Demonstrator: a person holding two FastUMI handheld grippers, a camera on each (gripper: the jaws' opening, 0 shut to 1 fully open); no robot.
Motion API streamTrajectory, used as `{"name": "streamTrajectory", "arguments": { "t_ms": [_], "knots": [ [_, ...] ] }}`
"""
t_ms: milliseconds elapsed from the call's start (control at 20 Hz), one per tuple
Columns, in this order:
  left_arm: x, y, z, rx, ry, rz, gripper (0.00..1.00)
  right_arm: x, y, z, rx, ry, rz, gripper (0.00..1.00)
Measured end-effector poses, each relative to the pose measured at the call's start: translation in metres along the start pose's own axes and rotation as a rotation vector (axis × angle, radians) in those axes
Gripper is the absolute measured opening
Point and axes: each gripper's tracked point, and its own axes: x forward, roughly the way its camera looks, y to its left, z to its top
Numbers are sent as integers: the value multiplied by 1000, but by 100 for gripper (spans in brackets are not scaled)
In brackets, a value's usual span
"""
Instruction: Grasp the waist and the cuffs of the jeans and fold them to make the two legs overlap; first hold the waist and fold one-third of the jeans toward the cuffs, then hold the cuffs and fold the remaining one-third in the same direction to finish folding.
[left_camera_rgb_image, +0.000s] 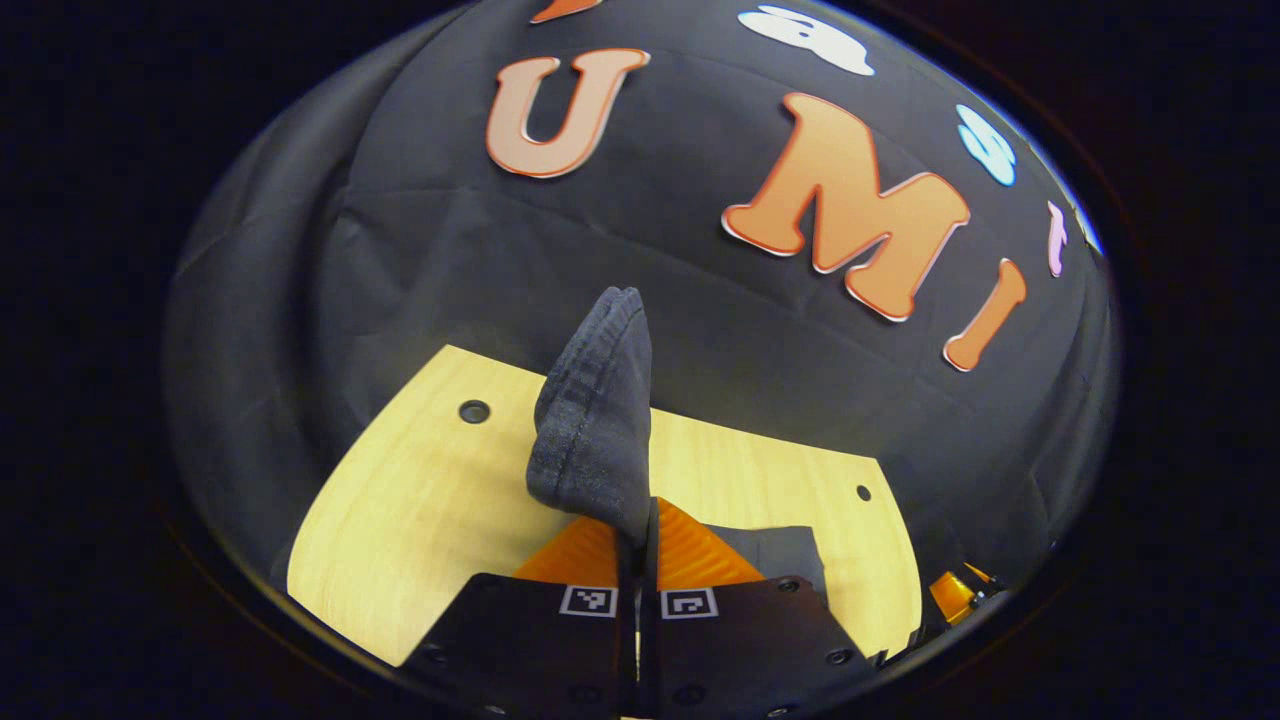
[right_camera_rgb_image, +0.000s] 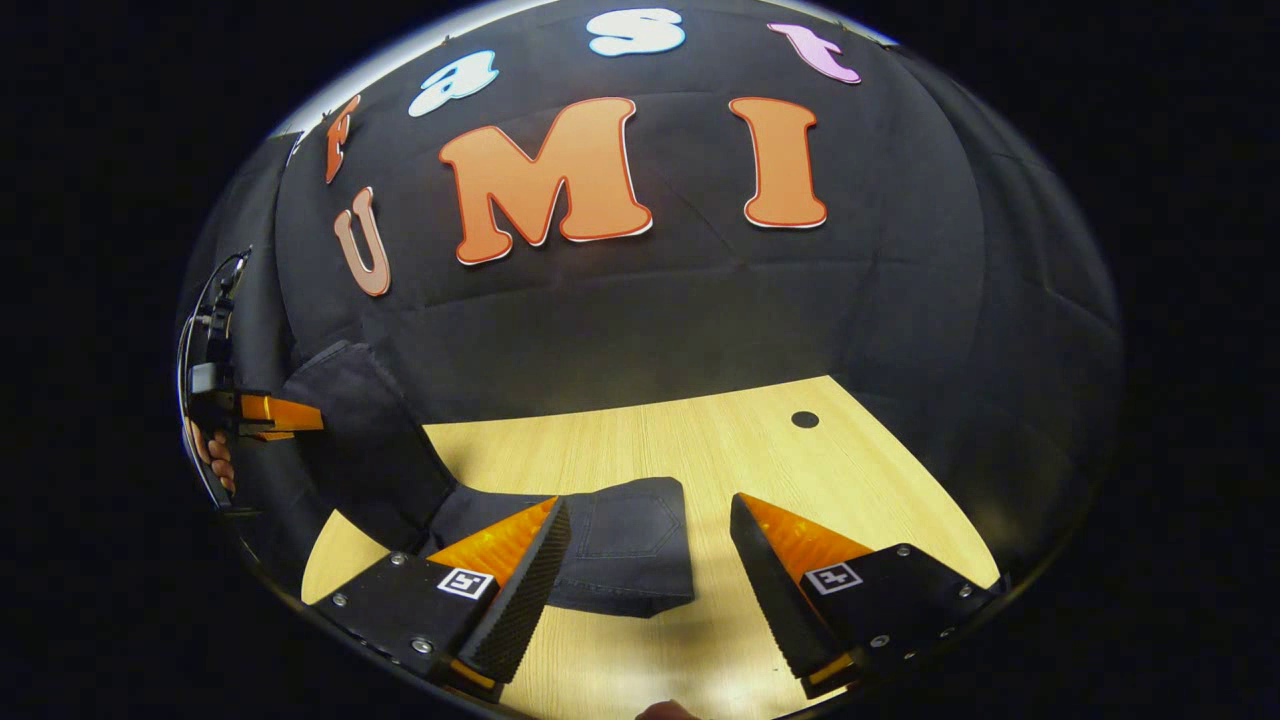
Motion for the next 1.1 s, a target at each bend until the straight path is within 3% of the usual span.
{"name": "streamTrajectory", "arguments": {
  "t_ms": [500,1100],
  "knots": [
    [33,-119,-47,100,81,-67,2,3,-43,3,-6,-1,18,98],
    [90,-193,-148,311,246,-117,2,17,-76,-2,-21,22,36,97]
  ]
}}
